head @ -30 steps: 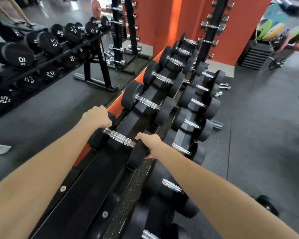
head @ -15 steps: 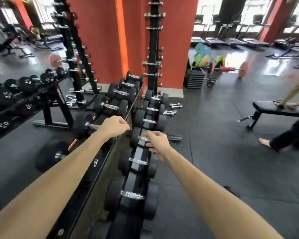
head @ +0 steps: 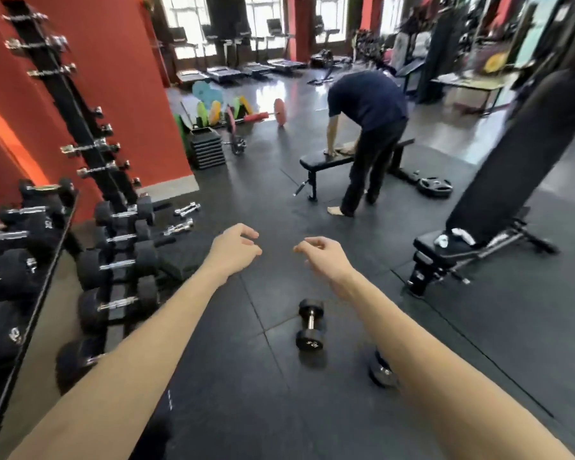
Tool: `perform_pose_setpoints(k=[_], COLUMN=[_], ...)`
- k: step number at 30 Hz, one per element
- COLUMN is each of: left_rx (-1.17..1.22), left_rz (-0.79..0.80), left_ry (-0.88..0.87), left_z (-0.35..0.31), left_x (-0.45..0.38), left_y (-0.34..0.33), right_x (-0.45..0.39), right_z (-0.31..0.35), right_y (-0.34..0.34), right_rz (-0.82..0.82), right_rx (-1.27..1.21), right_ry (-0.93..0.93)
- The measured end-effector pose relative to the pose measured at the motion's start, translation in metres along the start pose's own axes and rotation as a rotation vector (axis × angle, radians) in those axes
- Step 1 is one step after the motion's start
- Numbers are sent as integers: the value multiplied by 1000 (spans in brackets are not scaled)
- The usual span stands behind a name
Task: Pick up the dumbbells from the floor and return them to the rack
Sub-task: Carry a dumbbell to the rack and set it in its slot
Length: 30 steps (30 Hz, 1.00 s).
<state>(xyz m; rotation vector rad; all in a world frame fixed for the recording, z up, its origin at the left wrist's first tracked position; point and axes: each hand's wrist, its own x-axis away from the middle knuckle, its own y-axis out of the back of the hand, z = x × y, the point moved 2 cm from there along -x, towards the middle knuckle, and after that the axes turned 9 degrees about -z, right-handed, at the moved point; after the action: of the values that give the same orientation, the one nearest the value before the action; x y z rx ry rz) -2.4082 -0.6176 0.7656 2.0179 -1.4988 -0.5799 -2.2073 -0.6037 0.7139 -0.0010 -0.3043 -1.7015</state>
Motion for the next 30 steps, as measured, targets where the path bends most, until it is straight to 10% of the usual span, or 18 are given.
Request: perform_pose_setpoints(k=[18,30], left_rx=[38,-74], left_rz=[698,707], left_ry=[-116,163], left_z=[-129,-58], left_x=[-54,-113], left_y=[-405,-633], right_x=[-123,-291], right_z=[-153,-355], right_y=[265,308], right_rz=[-536,-378], right_rx=[-48,-134], right_ry=[-358,-673])
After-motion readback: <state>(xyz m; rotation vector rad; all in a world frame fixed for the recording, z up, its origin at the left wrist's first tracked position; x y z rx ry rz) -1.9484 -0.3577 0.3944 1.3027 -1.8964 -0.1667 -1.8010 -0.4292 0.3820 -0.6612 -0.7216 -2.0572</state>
